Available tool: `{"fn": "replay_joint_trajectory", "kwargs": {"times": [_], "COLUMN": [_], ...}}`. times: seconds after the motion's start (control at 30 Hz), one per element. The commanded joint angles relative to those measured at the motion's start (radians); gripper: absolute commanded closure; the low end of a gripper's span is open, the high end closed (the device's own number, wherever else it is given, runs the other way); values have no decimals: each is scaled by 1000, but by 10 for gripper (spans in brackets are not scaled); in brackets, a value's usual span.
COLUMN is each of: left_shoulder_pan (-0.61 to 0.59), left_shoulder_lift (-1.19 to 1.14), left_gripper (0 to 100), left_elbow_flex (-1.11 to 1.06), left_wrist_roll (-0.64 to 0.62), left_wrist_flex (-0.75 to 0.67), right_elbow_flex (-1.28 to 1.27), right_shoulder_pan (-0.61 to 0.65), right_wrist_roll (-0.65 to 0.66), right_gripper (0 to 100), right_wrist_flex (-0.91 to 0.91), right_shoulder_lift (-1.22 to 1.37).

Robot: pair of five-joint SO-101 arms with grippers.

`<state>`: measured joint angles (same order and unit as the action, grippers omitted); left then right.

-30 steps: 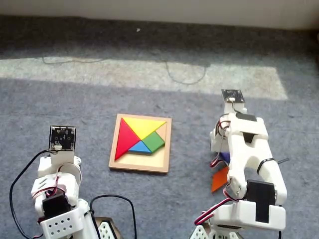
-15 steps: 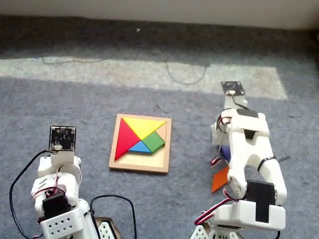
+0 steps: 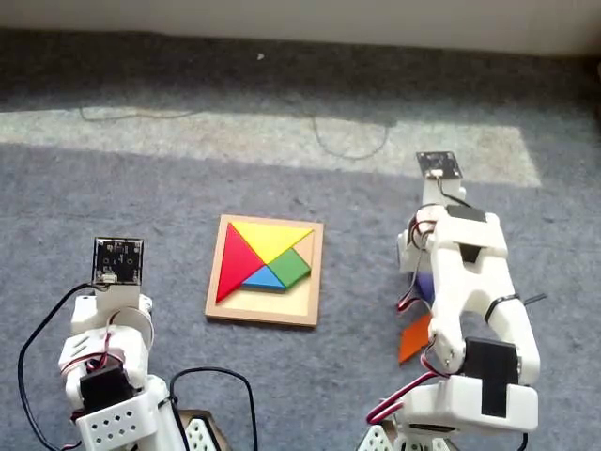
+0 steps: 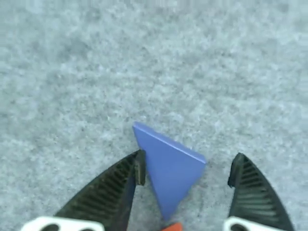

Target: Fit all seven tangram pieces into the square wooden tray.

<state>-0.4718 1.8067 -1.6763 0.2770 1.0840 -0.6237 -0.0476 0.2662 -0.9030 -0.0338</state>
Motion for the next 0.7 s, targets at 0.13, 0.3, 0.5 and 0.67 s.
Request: {"fn": "replay_joint_trajectory", "kwargs": {"times": [0.13,0.3,0.5,0.67], "left_shoulder_pan": [15,15,15,15], "left_shoulder_lift": [1,1,1,1], "left_gripper": [992,992,992,992], "left_elbow_flex": [-19,-19,-19,-19], "left_wrist_roll": [6,6,6,6], "left_wrist_flex": [-14,-14,-14,-14], "right_elbow_flex": [42,38,36,-8], "right_shoulder_pan": [1,4,7,8], "right_wrist_roll": [11,11,11,9], "right_gripper": [727,784,789,820], "right_wrist_flex": [22,22,22,22], "right_shoulder_lift": [111,85,13,-73]}}
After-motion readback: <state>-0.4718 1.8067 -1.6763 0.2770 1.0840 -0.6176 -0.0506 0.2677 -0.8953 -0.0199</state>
